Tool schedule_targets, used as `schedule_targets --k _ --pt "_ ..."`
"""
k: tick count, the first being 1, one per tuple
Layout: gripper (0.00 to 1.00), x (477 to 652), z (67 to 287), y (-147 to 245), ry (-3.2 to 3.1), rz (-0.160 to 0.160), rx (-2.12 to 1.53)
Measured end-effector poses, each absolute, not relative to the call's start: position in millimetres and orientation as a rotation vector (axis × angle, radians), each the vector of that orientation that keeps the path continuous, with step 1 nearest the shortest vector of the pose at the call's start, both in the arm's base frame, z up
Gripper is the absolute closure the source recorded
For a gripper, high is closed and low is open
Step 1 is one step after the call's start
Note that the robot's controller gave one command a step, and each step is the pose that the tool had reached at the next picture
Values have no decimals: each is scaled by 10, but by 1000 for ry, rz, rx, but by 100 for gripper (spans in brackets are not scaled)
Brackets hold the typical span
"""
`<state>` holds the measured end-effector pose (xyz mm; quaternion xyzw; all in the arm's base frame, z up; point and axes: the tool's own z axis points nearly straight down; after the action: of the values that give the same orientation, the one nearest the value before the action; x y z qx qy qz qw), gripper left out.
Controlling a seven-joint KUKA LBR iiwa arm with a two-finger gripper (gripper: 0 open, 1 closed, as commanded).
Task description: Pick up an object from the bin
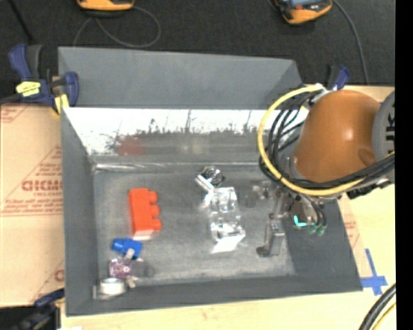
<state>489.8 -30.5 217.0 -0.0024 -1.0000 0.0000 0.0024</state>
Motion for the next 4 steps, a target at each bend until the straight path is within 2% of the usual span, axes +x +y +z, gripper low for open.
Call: schedule_targets --k 1,2,3,4 --pt "0 5150 862 -275 -3094 9 622" --pt "0 5468 1014 -73 -2945 4 1108" --pt "0 5599 1007 346 -2742 2 1545" --pt "0 5878 720 -423 -2682 0 1653"
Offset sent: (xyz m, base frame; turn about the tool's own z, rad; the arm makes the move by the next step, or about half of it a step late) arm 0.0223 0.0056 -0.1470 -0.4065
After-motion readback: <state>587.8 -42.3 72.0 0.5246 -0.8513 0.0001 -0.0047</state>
